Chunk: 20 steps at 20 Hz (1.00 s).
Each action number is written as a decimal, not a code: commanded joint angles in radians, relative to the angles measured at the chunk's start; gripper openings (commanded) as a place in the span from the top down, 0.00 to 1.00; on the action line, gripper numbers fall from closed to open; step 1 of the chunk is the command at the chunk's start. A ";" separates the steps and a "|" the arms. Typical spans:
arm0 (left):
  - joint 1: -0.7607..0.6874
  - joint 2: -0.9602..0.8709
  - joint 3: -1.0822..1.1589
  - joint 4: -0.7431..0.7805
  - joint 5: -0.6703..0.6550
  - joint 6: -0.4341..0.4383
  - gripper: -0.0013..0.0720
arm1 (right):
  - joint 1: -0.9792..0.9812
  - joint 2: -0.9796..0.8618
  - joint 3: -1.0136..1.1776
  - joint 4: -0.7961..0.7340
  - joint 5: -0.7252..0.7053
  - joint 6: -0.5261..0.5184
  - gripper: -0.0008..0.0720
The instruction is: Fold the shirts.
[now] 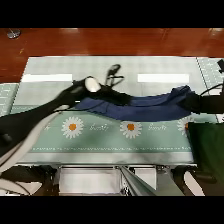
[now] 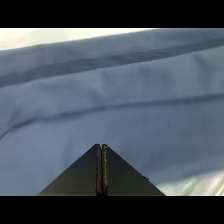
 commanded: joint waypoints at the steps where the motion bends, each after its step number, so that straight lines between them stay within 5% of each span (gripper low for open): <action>1: -0.113 -0.209 0.198 -0.100 -0.124 -0.060 0.95 | 0.001 0.076 -0.025 -0.014 0.003 0.043 0.95; 6: -0.278 -0.311 0.272 -0.174 -0.137 -0.060 0.95 | 0.001 0.074 -0.025 0.026 -0.018 0.058 0.95; 9: -0.254 -0.304 0.327 -0.175 -0.234 -0.034 0.95 | 0.001 0.074 -0.025 0.031 -0.018 0.060 0.95; 15: 0.154 -0.157 0.344 -0.137 -0.382 -0.055 0.95 | 0.027 0.074 -0.025 0.104 -0.051 0.061 0.95; 20: 0.458 0.105 0.301 -0.037 -0.460 -0.061 0.95 | 0.302 -0.101 0.043 0.199 -0.229 0.072 0.95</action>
